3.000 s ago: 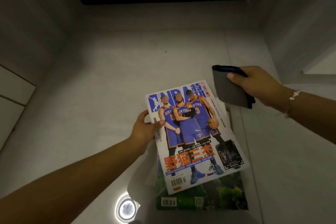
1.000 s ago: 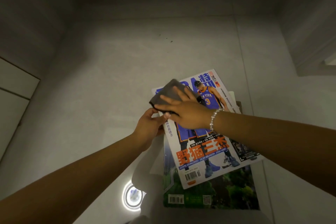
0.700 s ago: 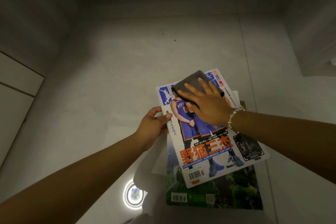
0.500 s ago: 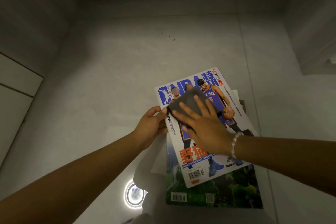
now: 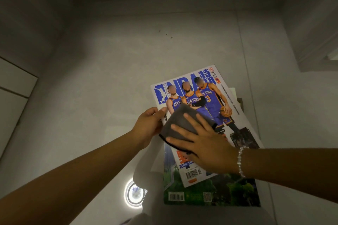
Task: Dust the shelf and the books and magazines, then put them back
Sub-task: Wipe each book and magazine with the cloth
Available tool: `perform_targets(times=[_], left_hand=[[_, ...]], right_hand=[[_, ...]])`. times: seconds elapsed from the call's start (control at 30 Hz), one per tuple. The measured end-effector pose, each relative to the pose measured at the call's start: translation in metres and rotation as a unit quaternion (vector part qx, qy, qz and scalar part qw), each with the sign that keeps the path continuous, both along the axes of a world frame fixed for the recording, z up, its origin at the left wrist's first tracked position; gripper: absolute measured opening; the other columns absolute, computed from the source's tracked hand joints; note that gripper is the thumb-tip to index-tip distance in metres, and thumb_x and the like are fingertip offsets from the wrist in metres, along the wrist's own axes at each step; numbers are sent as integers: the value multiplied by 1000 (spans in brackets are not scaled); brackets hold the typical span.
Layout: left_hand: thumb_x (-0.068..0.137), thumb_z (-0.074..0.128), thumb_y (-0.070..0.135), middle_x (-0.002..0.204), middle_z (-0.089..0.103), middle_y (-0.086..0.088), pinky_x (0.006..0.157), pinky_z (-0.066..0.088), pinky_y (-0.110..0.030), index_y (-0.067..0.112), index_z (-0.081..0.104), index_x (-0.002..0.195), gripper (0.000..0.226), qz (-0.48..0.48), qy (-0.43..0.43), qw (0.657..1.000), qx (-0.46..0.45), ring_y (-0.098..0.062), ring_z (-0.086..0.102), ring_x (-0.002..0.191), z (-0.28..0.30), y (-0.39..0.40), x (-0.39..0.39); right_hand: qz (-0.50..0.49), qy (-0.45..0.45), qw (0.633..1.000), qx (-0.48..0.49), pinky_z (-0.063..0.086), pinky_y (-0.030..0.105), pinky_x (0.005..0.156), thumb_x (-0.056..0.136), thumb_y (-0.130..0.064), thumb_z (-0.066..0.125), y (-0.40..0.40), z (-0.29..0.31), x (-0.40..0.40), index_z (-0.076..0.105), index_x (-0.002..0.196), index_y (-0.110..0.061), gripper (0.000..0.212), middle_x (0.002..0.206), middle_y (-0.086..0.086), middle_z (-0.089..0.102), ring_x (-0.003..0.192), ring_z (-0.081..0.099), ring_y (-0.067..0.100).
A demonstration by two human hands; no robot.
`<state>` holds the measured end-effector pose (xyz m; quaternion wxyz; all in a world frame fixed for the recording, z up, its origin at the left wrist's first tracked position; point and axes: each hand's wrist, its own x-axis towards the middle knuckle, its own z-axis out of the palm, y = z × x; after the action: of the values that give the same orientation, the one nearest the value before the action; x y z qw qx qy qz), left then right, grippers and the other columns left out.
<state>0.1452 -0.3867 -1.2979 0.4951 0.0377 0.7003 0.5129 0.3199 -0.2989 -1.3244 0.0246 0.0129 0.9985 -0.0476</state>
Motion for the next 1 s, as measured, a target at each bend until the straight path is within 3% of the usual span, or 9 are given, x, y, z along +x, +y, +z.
perform_targets(times=[0.13, 0.3, 0.4, 0.57, 0.7, 0.87, 1.0], left_hand=[[94, 56, 22, 101, 69, -7, 62, 56, -25, 14, 59, 102, 12, 5, 6, 1000, 1, -18, 68, 85, 0, 0, 2], [93, 57, 22, 92, 70, -5, 64, 57, -25, 14, 56, 93, 8, -2, 34, 999, -14, -16, 69, 80, -1, 3, 3], [92, 58, 22, 92, 69, -5, 66, 56, -27, 15, 56, 92, 7, 4, 35, 999, -18, -17, 69, 80, -1, 3, 4], [92, 59, 22, 95, 70, -7, 69, 56, -29, 16, 58, 92, 6, 3, 39, 999, -30, -19, 69, 84, -1, 4, 3], [92, 59, 22, 94, 69, -6, 67, 55, -28, 16, 57, 92, 6, 0, 44, 998, -36, -18, 68, 83, -1, 4, 4], [93, 58, 22, 94, 69, -6, 64, 55, -26, 14, 56, 93, 8, 5, 33, 999, -25, -17, 68, 81, 0, 3, 5], [93, 58, 21, 93, 69, -6, 66, 55, -28, 15, 56, 91, 6, 8, 35, 999, -30, -17, 68, 81, 0, 4, 5]], right_hand=[[43, 12, 999, 8, 6, 53, 115, 98, -50, 18, 33, -1, 7, 23, 146, -38, 49, 152, -4, 27, 142, 15, 33], [-118, 1, 993, -5, 15, 55, 112, 99, -51, 11, 91, 3, 13, 25, 145, -36, 51, 151, -2, 32, 140, 23, 37], [-168, 5, 986, -12, 16, 55, 113, 99, -51, 9, 85, 2, 14, 25, 145, -34, 52, 149, 3, 37, 138, 26, 41], [-42, 14, 999, -6, 14, 53, 110, 100, -49, 13, 29, 0, 34, 21, 146, -35, 48, 150, 0, 34, 140, 24, 37], [13, 23, 1000, -6, 12, 49, 112, 101, -49, 15, 43, 4, 39, 28, 145, -35, 48, 150, -1, 33, 141, 19, 33], [-179, 8, 983, -35, 15, 52, 114, 99, -53, 7, 92, 3, 31, 26, 144, -36, 52, 149, 1, 37, 138, 27, 41], [-210, 0, 977, -32, 14, 55, 114, 98, -53, 7, 74, 0, 32, 23, 145, -34, 53, 150, 5, 36, 140, 22, 41]])
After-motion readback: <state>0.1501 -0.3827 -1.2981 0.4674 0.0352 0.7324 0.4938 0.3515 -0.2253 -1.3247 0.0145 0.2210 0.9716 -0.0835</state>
